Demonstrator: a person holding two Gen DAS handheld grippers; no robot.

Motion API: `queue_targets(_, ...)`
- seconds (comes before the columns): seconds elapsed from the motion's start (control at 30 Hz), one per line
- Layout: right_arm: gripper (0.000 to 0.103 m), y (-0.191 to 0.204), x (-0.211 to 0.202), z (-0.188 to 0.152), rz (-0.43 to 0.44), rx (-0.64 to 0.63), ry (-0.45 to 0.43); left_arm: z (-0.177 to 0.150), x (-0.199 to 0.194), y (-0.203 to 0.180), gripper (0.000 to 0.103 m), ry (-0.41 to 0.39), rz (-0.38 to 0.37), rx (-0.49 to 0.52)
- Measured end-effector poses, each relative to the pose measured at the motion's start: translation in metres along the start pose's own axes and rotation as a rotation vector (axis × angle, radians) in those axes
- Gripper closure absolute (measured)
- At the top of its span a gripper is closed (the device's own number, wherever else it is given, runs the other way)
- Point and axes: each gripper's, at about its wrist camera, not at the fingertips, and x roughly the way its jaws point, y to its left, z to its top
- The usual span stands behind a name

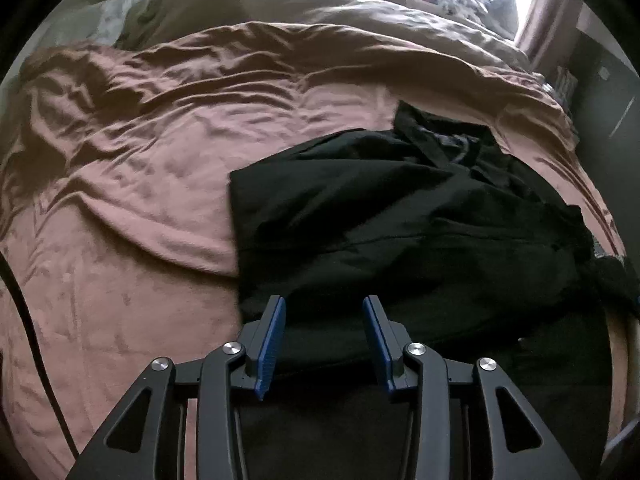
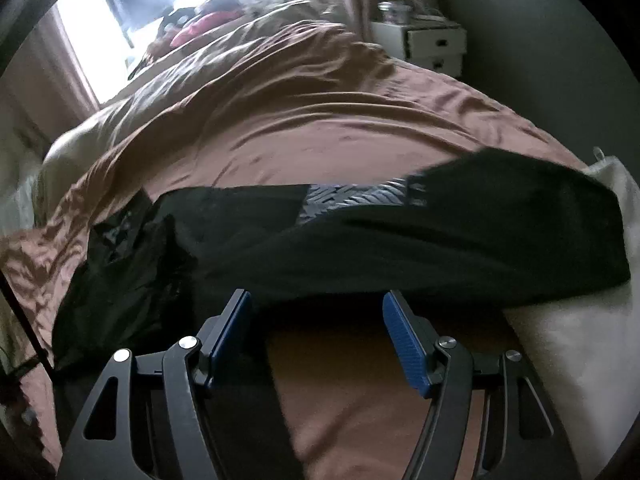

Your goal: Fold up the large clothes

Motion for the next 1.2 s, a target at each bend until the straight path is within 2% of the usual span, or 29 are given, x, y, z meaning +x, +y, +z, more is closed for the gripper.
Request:
queue_targets(0.27, 0.037, -0.066, -0.033, -0.016, 0.039, 0.17, -0.02, 0.006, 0.02, -0.041, 0.06, 0.035, -0.058, 0.016)
queue_targets(0.53, 0.037, -0.126, -0.048, -0.039, 0.001, 0.334, -0.042, 0.008, 0.045, -0.091, 0.06, 0.053, -0.1, 0.081)
queue_targets(0.63, 0.037, -0.138, -0.046, -0.045, -0.009, 0.371, -0.04, 0.007, 0.056, -0.105, 0.06, 0.067, -0.117, 0.088)
queue_targets(0.7, 0.042, -0.144, -0.043, -0.048, -0.013, 0.387, -0.032, 0.007, 0.064, -0.117, 0.06, 0.076, -0.122, 0.101)
queue_targets(0.83, 0.046, -0.148, -0.034, -0.048, -0.007, 0.424, -0.038, 0.006, 0.074, -0.141, 0.06, 0.078, -0.136, 0.126)
queue_targets(0.87, 0.051, -0.15, -0.032, -0.047, -0.008, 0.437, -0.046, 0.006, 0.075, -0.147, 0.06, 0.077, -0.143, 0.131)
queue_targets(0.93, 0.077, -0.153, -0.029, -0.044, -0.009, 0.46, -0.066, 0.006, 0.075, -0.16, 0.06, 0.078, -0.182, 0.145)
queue_targets(1.0, 0.09, -0.155, -0.031, -0.04, -0.001, 0.459, -0.092, 0.004, 0.07, -0.172, 0.06, 0.079, -0.21, 0.172)
queue_targets(1.1, 0.099, -0.147, -0.044, -0.036, 0.007, 0.427, -0.153, 0.0, 0.054, -0.179, 0.06, 0.06, -0.24, 0.196)
queue_targets(1.2, 0.102, -0.119, -0.067, -0.027, -0.007, 0.338, -0.206, -0.006, 0.035, -0.17, 0.059, 0.03, -0.245, 0.191)
